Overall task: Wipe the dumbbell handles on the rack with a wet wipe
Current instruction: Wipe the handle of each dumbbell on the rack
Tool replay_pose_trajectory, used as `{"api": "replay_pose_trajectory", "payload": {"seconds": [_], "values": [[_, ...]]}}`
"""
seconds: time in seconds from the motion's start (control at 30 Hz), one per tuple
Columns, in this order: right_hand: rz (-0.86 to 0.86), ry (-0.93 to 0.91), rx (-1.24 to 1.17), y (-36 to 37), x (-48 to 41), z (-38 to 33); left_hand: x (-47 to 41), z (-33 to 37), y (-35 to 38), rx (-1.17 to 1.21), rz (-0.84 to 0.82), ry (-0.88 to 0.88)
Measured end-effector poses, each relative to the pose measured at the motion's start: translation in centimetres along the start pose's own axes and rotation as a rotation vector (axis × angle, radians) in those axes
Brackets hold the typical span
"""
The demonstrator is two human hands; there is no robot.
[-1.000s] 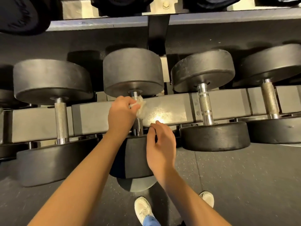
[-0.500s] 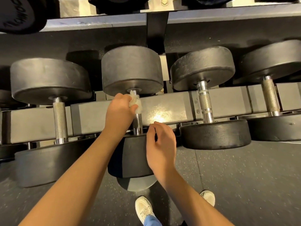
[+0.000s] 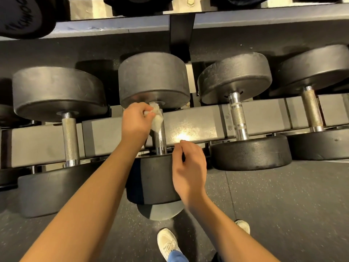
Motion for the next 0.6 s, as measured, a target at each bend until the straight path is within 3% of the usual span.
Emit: {"api": "replay_pose_trajectory", "payload": {"seconds": [0.1, 0.27, 0.47, 0.6], "values": [[0.012, -0.028, -0.017, 0.1, -0.1, 0.1, -0.1, -0.2, 0.3, 0.006, 0.019, -0.091], [0.003, -0.039, -0.019, 0.1, -0.2, 0.2, 2.9, -1.6, 1.3, 0.067, -0.298, -0.092], [0.001, -0.034, -0.043, 0.3, -0.3, 0.3, 2.0, -1.2, 0.8, 0.104, -0.135, -0.113], [-0.011, -0.048, -0.042, 0.1, -0.3, 0.1, 3.8, -1.8, 1.7, 0.057, -0.359, -0.176]]}}
Point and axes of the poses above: each hand's wrist, its own x-axis away from the middle knuckle, its own y-axis out of the palm, z = x × y, the point moved 8 cm from there along -x, towards the middle knuckle, and after that the axes turned 2 degrees about -x, right-handed, at the moved point
